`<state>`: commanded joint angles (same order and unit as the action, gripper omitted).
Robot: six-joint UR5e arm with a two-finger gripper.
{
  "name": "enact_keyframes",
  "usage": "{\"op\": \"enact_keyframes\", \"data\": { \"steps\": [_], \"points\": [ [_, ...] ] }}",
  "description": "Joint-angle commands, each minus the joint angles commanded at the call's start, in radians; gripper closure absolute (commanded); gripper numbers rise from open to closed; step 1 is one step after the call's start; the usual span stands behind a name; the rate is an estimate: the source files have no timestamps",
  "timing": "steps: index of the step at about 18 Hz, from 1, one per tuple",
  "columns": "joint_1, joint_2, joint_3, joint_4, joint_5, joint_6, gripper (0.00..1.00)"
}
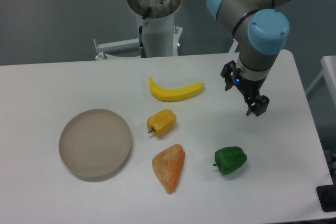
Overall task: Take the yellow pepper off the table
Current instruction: 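Move the open gripper over the yellow bell pepper and descend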
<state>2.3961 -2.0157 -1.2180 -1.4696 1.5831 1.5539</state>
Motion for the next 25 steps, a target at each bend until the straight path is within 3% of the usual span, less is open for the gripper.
{"op": "enact_keyframes", "data": {
  "steps": [12,23,25],
  "points": [
    [-0.015,0.014,-0.034,-0.003,-0.055,-0.031,0.00],
    [-0.129,0.029,-0.166,0.008,-0.118,-0.339,0.00],
    [-0.152,0.029,-0.211,0.058,-0.117,-0.376,0.00]
  ]
}}
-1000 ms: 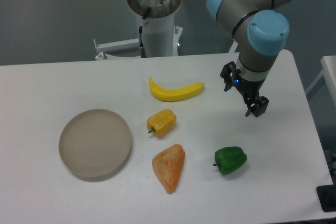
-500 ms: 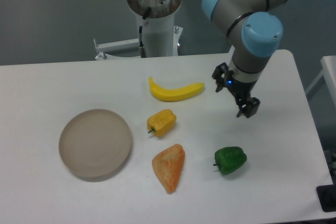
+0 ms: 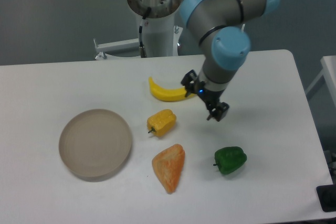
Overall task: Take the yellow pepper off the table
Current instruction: 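Move the open gripper over the yellow bell pepper and descend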
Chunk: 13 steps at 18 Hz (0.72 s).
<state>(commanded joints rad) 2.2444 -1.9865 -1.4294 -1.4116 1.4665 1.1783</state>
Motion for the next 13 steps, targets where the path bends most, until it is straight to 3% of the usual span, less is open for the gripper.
{"op": "enact_keyframes", "data": {
  "steps": [2,3,8,11,13],
  "points": [
    [-0.017,0.023,-0.095,0.126,0.000,-0.031,0.00],
    [-0.017,0.038,-0.132,0.155,0.000,-0.031,0.00],
    [-0.028,0.041,-0.175,0.164,0.000,-0.086,0.00],
    [-0.052,0.028,-0.178,0.227,0.005,-0.112,0.00],
    [-0.060,0.026,-0.186,0.237,0.005,-0.126,0.00]
  ]
}}
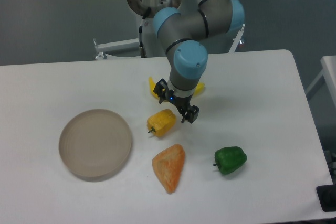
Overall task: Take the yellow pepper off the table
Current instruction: 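Move the open gripper over the yellow bell pepper and descend, then close the gripper around the yellow bell pepper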
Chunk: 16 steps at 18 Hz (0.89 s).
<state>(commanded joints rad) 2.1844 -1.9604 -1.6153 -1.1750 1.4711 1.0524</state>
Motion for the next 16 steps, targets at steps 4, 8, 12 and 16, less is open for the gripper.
{"op": "enact_keyframes", "data": {
  "steps": [4,8,12,16],
  "points": [
    [-0.009,-0.014,-0.006,0.005,0.000,-0.008,0.00],
    [-0.032,-0.040,-0.006,0.049,0.000,-0.054,0.00],
    [-0.037,-0.040,-0.037,0.049,0.000,-0.055,0.00],
    [-0.040,-0.049,-0.041,0.072,0.000,-0.074,0.18]
  ]
}}
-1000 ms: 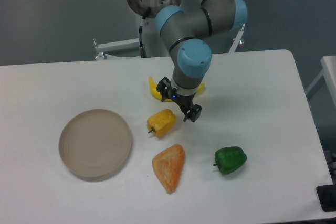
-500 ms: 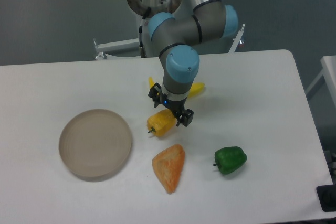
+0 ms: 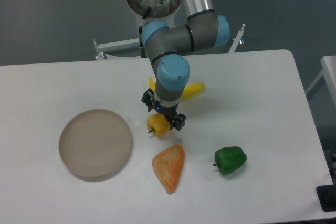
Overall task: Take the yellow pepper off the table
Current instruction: 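Close the gripper around the yellow bell pepper, then lift the yellow pepper and carry it back toward the green pepper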
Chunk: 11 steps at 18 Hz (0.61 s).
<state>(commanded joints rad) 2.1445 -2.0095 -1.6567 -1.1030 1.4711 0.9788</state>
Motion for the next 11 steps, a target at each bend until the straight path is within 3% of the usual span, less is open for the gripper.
{"op": "enact_keyframes", "data": {
  "steps": [1,2,4,11],
  "points": [
    [-0.005,0.000,0.002,0.003,0.002,-0.020,0.48],
    [-0.005,-0.002,0.003,0.003,0.000,-0.044,0.67],
    [-0.005,-0.002,0.012,0.003,0.000,-0.049,0.94],
    [0.028,0.041,0.066,-0.038,0.009,-0.038,1.00]
  ]
}}
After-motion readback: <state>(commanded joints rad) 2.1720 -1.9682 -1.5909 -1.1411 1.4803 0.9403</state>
